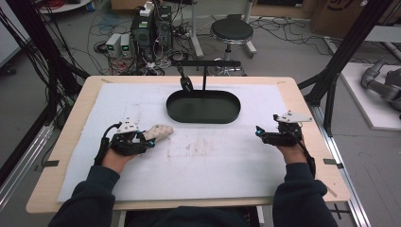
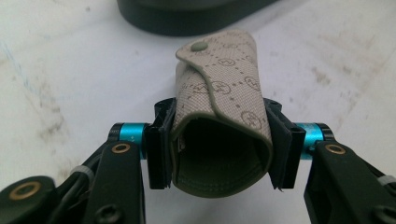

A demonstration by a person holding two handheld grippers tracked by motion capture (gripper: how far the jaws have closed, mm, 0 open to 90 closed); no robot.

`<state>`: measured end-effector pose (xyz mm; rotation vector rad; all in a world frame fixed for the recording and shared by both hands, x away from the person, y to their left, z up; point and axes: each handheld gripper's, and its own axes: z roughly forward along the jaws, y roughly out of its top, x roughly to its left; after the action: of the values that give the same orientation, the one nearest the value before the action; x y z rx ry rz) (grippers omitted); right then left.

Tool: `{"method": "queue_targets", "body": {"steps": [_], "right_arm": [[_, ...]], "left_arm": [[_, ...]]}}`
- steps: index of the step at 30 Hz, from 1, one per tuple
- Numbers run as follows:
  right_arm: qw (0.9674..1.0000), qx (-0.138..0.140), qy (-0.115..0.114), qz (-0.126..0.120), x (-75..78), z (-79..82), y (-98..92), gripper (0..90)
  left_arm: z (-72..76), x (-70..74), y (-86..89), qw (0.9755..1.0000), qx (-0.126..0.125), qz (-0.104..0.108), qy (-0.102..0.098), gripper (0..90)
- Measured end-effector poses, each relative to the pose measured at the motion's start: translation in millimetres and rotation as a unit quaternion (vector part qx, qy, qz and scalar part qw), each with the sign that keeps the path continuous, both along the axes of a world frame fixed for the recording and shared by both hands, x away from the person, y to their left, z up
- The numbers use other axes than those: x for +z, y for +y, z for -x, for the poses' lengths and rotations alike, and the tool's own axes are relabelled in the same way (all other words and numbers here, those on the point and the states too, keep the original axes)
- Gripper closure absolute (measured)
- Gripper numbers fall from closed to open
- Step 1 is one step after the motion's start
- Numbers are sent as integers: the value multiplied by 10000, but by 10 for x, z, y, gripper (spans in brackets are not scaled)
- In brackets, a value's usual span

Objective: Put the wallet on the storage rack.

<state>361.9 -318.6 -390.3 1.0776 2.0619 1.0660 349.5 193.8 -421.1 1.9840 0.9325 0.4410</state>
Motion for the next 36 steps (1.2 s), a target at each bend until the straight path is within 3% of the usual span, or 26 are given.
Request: {"method": "queue_targets", "body": {"steps": [5,16,26,30,36], "right_arm": [[10000,-10,-5,-32,8,1,-8,167],[10000,-12,1,-44,4,-9,-11,167],[10000,-17,-8,-95,13,-12,-33,167],[9999,-14,3,-122,13,-13,-39,167],[9999,-37,6,-148,8,-11,-66,167]], "left_arm": [[-99,125,-128,9996,-67,128,-228,537],[-325,413,-381,9984,-142,249,-490,540],[-726,689,-798,9968,-367,13,-708,541],[-917,646,-954,9970,-416,-67,-649,537],[-1166,427,-1118,9983,-330,-184,-446,536]]}}
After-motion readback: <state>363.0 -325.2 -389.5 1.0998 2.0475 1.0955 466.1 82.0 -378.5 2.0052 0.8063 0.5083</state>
